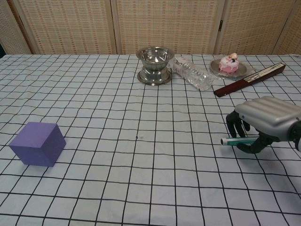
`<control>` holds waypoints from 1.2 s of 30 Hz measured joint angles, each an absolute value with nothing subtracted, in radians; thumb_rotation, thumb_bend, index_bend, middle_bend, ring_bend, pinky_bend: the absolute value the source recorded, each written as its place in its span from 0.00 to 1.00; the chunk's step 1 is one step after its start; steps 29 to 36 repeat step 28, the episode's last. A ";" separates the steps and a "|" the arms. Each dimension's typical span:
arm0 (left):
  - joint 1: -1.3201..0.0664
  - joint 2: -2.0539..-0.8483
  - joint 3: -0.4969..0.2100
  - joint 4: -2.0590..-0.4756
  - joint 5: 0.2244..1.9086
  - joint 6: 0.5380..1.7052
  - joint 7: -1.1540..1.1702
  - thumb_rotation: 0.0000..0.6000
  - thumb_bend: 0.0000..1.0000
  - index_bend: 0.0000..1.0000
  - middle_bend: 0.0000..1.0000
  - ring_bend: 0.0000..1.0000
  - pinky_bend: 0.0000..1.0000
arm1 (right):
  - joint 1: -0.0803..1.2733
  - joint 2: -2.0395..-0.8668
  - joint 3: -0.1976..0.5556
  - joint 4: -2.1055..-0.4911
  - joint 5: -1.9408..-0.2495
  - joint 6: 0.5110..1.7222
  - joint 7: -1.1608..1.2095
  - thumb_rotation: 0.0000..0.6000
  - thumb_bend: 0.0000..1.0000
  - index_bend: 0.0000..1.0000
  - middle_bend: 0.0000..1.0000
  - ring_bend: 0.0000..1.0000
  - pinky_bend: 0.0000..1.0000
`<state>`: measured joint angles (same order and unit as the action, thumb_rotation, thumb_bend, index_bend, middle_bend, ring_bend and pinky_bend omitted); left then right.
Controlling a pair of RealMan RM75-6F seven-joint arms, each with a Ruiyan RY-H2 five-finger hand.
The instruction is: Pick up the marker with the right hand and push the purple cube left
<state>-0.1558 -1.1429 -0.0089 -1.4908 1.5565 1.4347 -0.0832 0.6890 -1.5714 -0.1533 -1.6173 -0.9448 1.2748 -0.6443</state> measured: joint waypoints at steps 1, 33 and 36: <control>-0.156 -1.143 -0.009 -1.490 1.556 1.433 -0.083 1.00 0.46 0.00 0.00 0.00 0.15 | 0.684 -1.568 -0.154 -1.613 -0.947 1.256 -0.635 1.00 0.38 0.04 0.18 0.16 0.21; -0.115 -1.143 -0.017 -1.545 1.512 1.489 0.102 1.00 0.44 0.00 0.00 0.00 0.14 | 0.250 -1.327 -0.195 -1.577 -1.445 1.729 -0.304 1.00 0.18 0.00 0.00 0.00 0.00; -0.115 -1.143 -0.017 -1.545 1.512 1.489 0.102 1.00 0.44 0.00 0.00 0.00 0.14 | 0.250 -1.327 -0.195 -1.577 -1.445 1.729 -0.304 1.00 0.18 0.00 0.00 0.00 0.00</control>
